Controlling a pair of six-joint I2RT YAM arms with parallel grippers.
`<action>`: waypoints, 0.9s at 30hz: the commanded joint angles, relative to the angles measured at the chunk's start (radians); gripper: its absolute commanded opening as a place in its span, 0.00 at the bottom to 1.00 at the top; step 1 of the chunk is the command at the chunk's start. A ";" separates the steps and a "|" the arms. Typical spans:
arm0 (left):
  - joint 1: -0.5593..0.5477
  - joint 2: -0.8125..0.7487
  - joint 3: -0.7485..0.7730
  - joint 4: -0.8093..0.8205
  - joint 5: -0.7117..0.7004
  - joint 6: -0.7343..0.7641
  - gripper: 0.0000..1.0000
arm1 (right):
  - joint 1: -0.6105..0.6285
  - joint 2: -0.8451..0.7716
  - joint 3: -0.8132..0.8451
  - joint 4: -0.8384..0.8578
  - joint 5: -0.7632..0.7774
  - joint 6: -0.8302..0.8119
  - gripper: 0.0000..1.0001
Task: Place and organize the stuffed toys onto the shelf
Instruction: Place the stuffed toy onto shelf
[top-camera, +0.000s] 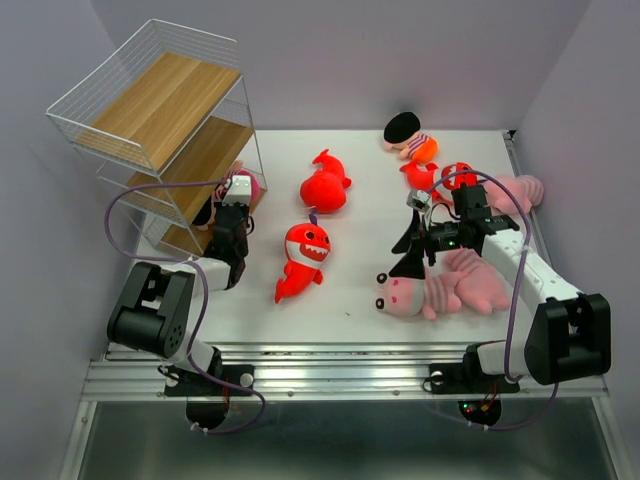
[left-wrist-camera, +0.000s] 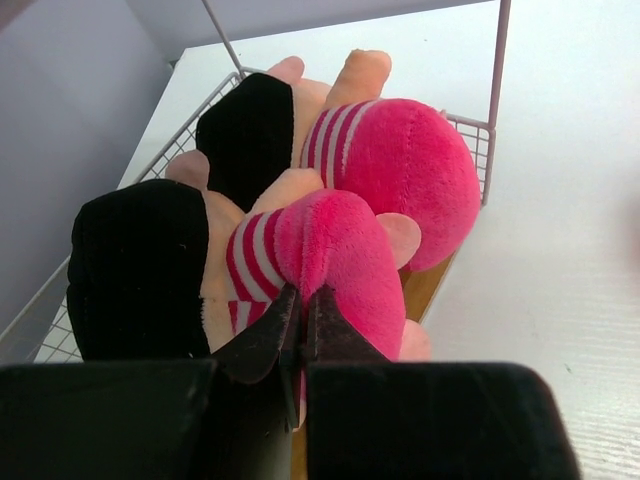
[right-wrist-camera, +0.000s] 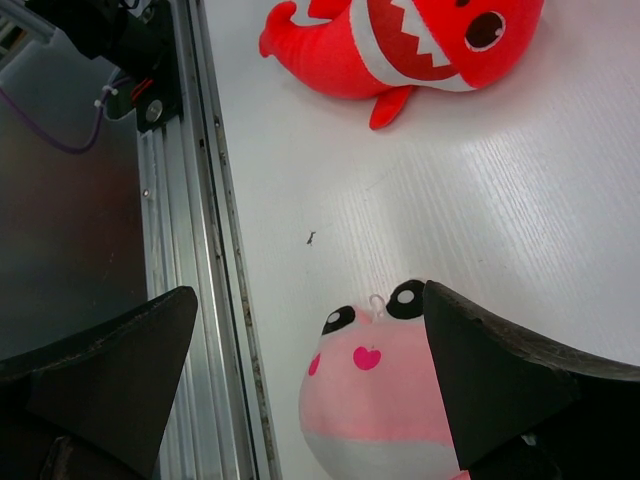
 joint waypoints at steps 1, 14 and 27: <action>0.017 -0.047 -0.036 0.044 0.006 -0.031 0.10 | -0.006 0.000 0.012 -0.012 -0.032 -0.024 1.00; 0.027 -0.092 -0.074 0.034 -0.015 -0.045 0.45 | -0.006 -0.003 0.015 -0.017 -0.037 -0.028 1.00; 0.029 -0.157 -0.088 0.005 -0.009 -0.085 0.75 | -0.006 -0.006 0.016 -0.022 -0.041 -0.031 1.00</action>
